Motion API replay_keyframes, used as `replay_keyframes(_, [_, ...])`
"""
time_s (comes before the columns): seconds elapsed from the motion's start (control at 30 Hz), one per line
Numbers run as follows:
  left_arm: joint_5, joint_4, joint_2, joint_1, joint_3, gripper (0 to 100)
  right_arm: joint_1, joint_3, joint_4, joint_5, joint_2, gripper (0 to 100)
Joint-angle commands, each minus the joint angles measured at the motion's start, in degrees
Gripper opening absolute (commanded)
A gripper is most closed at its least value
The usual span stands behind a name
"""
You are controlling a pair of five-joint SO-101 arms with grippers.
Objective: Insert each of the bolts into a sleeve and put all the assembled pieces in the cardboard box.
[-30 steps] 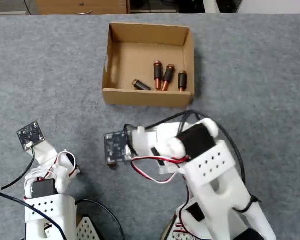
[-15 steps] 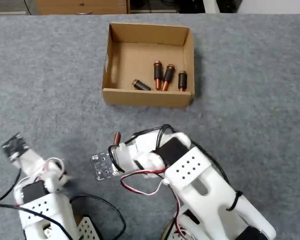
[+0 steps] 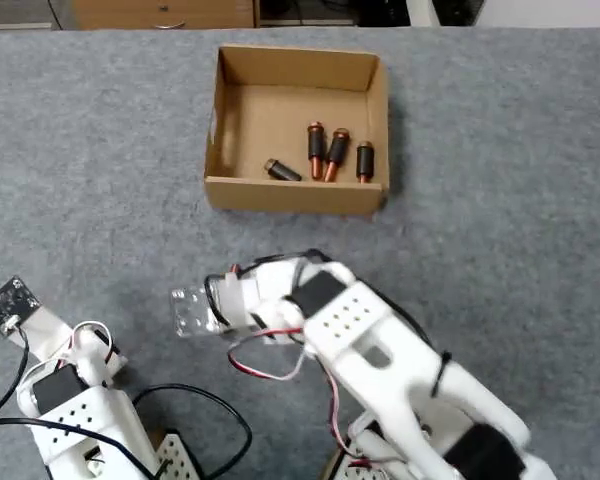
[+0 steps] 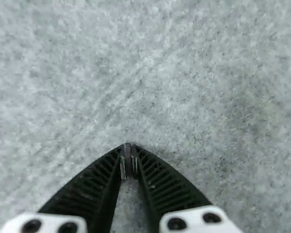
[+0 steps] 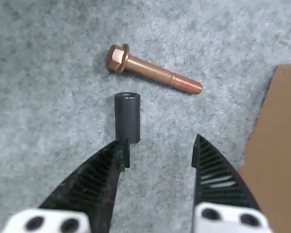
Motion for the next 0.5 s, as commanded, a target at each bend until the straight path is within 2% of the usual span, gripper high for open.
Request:
replay_keyframes(0.0, [-0.35, 0.35, -0.04, -0.70, -2.29, 2, -0.75, -6.73, 2.20, -2.29, 5.49, 20.6])
replay_keyframes(0.47, [-0.35, 0.35, -0.04, -0.79, -2.29, 2, -5.67, -10.59, 2.81, -4.75, 17.01, 20.6])
